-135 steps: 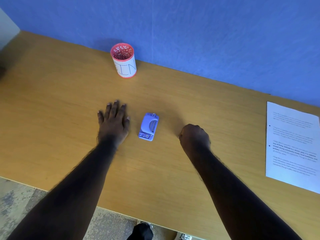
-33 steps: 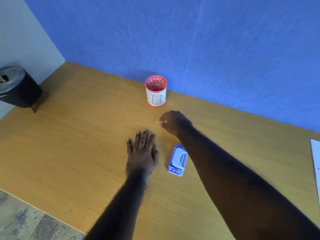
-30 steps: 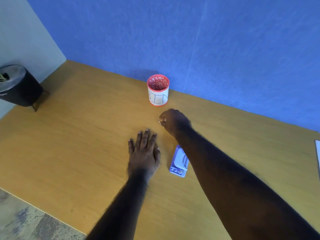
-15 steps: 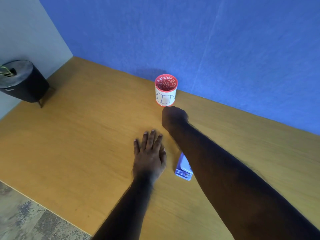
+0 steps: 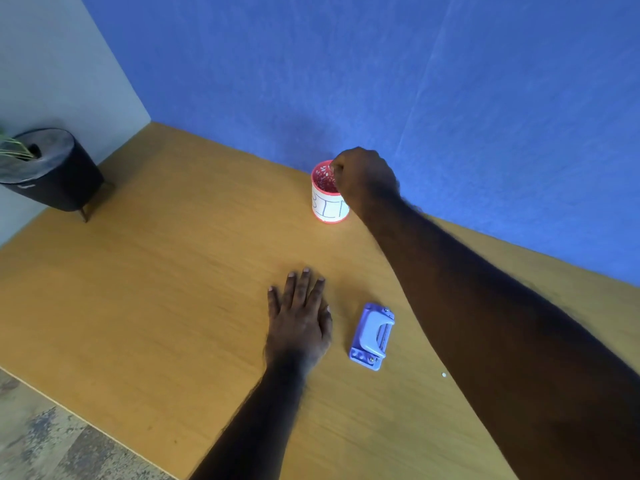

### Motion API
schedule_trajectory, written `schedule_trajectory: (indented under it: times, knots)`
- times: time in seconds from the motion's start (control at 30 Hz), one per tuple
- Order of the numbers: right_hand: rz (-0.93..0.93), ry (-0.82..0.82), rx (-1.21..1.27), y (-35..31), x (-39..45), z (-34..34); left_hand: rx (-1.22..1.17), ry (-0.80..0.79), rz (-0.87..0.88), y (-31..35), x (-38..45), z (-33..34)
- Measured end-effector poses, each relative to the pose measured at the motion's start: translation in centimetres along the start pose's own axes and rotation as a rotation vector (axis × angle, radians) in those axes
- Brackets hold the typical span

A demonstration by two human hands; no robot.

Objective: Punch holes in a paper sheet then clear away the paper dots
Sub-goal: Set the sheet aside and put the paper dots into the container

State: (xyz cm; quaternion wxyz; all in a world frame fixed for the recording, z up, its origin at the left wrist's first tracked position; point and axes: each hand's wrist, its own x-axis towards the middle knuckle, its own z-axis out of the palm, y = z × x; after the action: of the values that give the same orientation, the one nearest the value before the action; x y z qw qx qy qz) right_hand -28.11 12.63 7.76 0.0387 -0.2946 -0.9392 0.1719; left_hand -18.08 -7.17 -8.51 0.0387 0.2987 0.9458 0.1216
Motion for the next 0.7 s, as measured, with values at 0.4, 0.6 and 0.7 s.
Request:
schedule_trajectory:
  times: [0.4,0.6,0.7]
  knots:
    - [-0.068,0.050,0.286,2.7,-1.1,-1.3,-0.021,0.011,0.019,-0.3,0.2,0.2]
    - [0.001,0.094,0.386,12.3,-12.0,-2.8,-0.033,0.000,0.009,-0.1,0.4,0.0]
    - [0.131,0.001,0.233,18.5,-19.3,-1.1,-0.028,-0.008,0.006,0.1,0.3,0.0]
